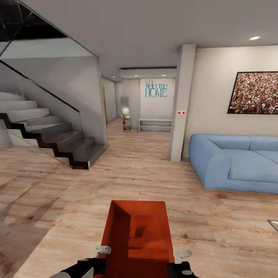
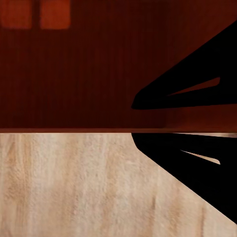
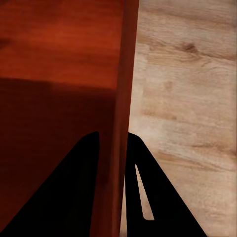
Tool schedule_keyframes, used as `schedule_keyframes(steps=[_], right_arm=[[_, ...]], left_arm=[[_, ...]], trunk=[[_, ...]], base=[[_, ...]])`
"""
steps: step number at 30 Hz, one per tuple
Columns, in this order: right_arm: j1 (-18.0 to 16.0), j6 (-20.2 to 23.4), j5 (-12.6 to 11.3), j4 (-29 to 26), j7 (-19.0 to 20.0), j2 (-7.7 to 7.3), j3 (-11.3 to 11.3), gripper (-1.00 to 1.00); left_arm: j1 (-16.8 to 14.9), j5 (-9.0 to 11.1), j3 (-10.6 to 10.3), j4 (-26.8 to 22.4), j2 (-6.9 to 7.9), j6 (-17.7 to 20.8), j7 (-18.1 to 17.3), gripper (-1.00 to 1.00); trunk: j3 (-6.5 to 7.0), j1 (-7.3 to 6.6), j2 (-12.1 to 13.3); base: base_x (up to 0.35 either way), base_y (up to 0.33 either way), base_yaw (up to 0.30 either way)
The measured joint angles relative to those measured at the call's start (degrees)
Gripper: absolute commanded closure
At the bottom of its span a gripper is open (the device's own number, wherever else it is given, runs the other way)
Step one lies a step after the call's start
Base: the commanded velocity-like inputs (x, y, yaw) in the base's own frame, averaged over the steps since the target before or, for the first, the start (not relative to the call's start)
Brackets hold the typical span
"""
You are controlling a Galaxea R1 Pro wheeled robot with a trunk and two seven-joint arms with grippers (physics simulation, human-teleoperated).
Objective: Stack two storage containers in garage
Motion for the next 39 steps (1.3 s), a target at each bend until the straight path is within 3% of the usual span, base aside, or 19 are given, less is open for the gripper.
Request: schedule_keyframes(steps=[39], right_arm=[[0.0,0.0,0.0,0.0,0.1,-0.06,0.0,1.0]], left_arm=[[0.0,0.0,0.0,0.0,-0.05,0.0,0.0,1.0]], trunk=[[0.0,0.0,0.0]], base=[[0.323,0.0,0.0]])
